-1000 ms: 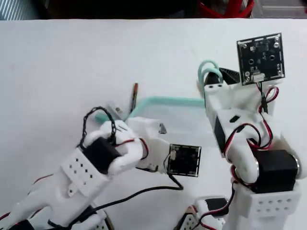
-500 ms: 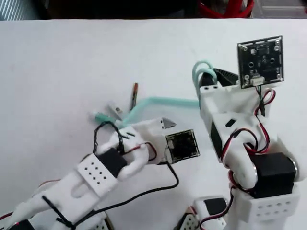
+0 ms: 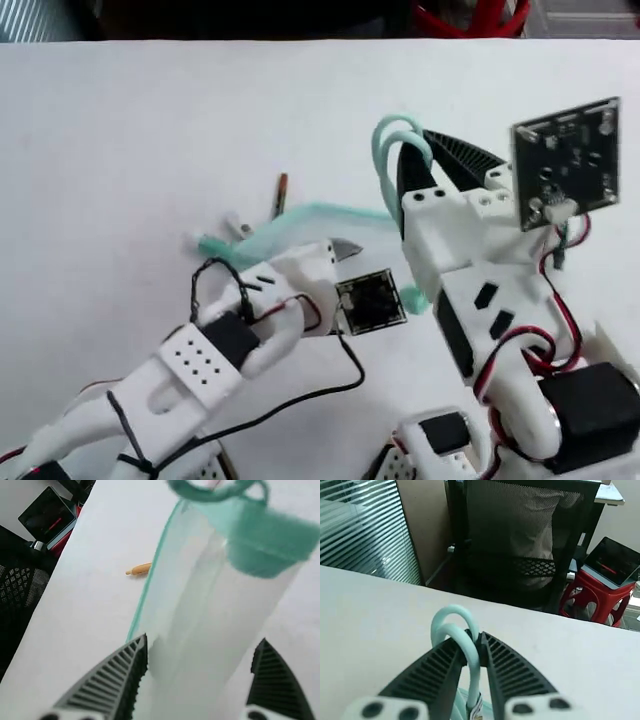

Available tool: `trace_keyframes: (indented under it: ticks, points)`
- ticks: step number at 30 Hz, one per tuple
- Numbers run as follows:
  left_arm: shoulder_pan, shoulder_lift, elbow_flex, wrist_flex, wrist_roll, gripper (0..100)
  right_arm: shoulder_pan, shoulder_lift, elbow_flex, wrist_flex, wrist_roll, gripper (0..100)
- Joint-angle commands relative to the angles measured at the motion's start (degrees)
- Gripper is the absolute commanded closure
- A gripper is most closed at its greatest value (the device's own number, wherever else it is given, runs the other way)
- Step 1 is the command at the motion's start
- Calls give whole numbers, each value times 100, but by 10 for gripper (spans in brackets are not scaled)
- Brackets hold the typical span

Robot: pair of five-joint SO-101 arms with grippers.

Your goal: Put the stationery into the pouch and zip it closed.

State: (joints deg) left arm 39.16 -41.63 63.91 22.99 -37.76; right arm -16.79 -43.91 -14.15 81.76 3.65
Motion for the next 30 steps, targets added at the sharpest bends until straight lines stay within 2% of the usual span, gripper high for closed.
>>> trace_keyframes:
  ticks: [1,6,16,21,24,26,30]
  points:
    - [-180,-145,176,-536,-88,689,-31,-40,-281,13,-44,979]
    - [-330,-145,448,-1073,-88,736,-48,-48,-316,22,-44,979]
    - [-207,-207,536,-1644,-44,921,-4,-40,-440,-31,9,978]
    - [66,-286,536,-1749,-44,934,435,-40,-888,-48,18,978]
    - [242,-848,563,-1714,-9,935,769,-40,-985,-48,308,978]
    - [382,-1429,571,-1697,387,935,1086,-22,-985,-57,431,978]
    - [470,-2800,536,-1275,1697,933,1710,180,-1037,-171,492,978]
